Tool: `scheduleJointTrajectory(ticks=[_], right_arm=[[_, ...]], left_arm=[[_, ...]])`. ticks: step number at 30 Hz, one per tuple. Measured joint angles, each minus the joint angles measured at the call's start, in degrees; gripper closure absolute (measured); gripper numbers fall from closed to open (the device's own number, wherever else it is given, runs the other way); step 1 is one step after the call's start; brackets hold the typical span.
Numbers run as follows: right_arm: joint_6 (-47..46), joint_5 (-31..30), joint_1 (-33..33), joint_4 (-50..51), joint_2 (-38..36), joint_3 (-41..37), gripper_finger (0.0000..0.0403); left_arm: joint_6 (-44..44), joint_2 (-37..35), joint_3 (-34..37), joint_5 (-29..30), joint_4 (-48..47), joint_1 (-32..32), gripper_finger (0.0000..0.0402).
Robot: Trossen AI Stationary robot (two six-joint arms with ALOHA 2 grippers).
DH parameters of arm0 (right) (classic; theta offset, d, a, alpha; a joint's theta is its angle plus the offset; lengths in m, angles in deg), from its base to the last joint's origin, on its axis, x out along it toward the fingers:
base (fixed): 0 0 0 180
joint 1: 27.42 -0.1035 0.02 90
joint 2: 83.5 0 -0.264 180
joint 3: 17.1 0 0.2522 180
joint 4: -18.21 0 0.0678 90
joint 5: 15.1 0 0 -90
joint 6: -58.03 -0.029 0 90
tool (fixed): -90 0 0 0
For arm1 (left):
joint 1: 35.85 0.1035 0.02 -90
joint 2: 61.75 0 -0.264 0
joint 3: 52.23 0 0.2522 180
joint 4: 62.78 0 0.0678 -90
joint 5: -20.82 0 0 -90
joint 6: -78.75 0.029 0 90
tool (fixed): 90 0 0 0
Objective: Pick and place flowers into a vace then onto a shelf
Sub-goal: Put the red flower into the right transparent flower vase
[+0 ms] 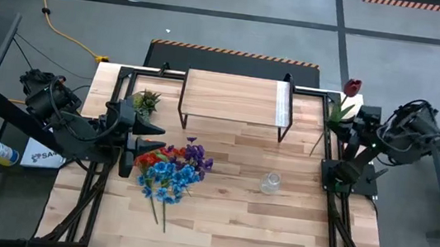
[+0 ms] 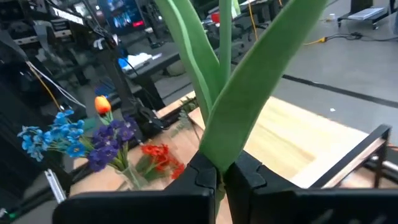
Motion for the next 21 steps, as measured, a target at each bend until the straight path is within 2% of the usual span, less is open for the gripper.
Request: scheduleJointTrajectory(ticks=[4,10,15,21], right_arm=[[1.76,0.02,0.00,-7.54,-2.20,-5.89,0.0389],[7.13,0.08,-0.04,-19.10,-2.34,-11.30,0.0398],[12.20,2.09,-0.04,-28.78,-1.83,-13.05,0.0390],[15.77,4.08,-0.04,-34.77,1.74,-13.12,0.0397]], left_arm=[[-0.02,0.02,0.00,0.88,0.00,0.00,0.0211],[-0.06,0.02,0.00,1.29,0.00,0.00,0.0211],[-1.09,0.02,0.00,1.47,-0.02,0.00,0.0211],[-1.27,0.06,0.00,1.49,-0.02,0.00,0.0211]])
